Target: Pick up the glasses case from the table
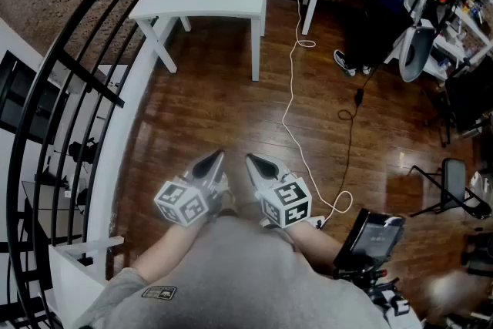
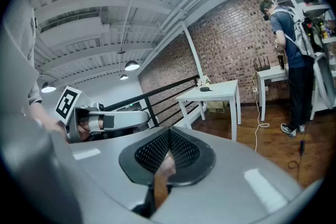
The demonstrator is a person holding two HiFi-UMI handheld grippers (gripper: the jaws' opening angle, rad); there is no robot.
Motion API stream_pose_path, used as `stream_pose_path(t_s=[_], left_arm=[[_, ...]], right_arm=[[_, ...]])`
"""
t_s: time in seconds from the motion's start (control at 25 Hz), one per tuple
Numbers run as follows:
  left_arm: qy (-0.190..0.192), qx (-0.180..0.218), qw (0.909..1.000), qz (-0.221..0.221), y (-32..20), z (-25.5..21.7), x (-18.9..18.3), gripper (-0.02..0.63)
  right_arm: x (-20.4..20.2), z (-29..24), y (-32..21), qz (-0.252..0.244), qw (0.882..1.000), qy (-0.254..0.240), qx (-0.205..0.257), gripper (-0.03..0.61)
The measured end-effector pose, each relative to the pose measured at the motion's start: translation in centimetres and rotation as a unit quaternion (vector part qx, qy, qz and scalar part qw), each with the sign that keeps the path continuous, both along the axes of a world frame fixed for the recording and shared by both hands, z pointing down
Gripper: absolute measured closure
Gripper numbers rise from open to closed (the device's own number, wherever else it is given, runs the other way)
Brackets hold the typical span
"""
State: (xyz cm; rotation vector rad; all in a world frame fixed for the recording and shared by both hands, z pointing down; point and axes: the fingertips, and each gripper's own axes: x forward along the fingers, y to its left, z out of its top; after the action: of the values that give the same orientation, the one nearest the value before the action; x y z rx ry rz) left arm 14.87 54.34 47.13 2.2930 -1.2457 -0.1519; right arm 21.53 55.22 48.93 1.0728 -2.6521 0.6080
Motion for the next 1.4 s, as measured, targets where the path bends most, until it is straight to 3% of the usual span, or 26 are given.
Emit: stream_pose_path(t_s=[0.4,0.68,1.0,1.4], left_arm=[[-0.001,-0.005,0.9998,0.017,-13.8,0.1,-8.9,0.613],[0.001,-0.011,0.9998,0.019,-19.4,0.7,-14.5,0.613],[0.010,-0.014,0.9998,0.014,-24.7,0.0,-16.9,0.614],[-0.019,-0.019,0.9996,-0.008,-38.3,0.7,-18.4,0.613]], right_arm=[[-9.1,-0.7,-13.8,0.009,1.000,0.013,0.009,0.569],[-14.6,-0.7,-19.6,0.019,1.000,0.016,0.014,0.569],[-17.1,-1.2,-25.1,0.015,1.000,0.021,0.009,0.568],[-18.1,-0.3,-39.2,-0.012,1.000,0.005,0.010,0.569]])
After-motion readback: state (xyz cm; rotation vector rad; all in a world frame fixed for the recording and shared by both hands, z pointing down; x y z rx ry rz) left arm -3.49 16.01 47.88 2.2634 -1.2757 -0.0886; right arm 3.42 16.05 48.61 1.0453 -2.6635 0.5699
